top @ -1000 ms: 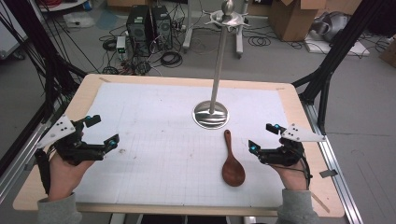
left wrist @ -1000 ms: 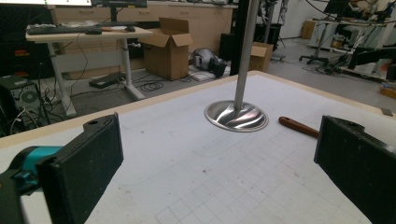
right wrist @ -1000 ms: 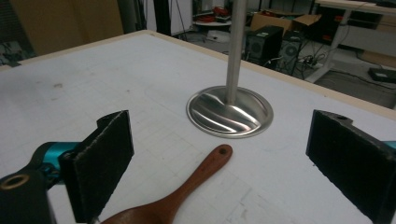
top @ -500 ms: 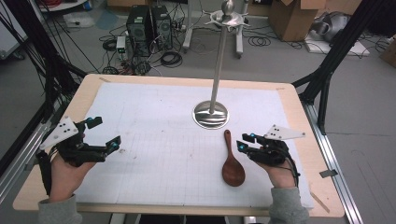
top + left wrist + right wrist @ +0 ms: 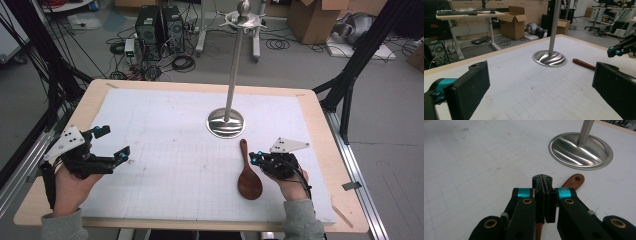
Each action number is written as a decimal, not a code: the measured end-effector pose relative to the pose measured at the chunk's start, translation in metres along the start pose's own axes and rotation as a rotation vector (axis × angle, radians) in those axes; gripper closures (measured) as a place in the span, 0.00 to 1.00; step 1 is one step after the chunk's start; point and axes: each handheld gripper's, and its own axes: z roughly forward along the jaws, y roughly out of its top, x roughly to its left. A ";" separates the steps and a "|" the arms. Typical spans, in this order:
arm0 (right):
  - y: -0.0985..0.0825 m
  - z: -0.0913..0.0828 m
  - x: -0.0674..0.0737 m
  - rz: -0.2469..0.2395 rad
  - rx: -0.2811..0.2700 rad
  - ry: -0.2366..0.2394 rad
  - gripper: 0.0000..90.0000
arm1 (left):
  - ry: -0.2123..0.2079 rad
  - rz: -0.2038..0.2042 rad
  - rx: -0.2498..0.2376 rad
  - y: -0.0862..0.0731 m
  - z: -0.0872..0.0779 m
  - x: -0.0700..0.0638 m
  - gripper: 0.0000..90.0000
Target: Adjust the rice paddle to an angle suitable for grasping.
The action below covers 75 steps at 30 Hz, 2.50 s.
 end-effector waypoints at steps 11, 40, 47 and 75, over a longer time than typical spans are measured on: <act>-0.013 0.018 -0.013 0.052 0.066 -0.025 0.99 | -0.028 -0.009 -0.024 0.003 -0.002 -0.005 0.02; -0.027 0.049 -0.030 0.075 0.150 -0.009 0.99 | -0.001 0.003 0.006 0.002 -0.006 -0.016 0.02; -0.026 0.053 -0.029 0.060 0.137 0.011 1.00 | 0.010 -0.001 0.016 -0.001 -0.010 -0.015 0.02; -0.008 0.073 -0.008 -0.044 0.193 0.084 1.00 | 0.060 -0.006 0.054 -0.005 -0.019 -0.012 0.02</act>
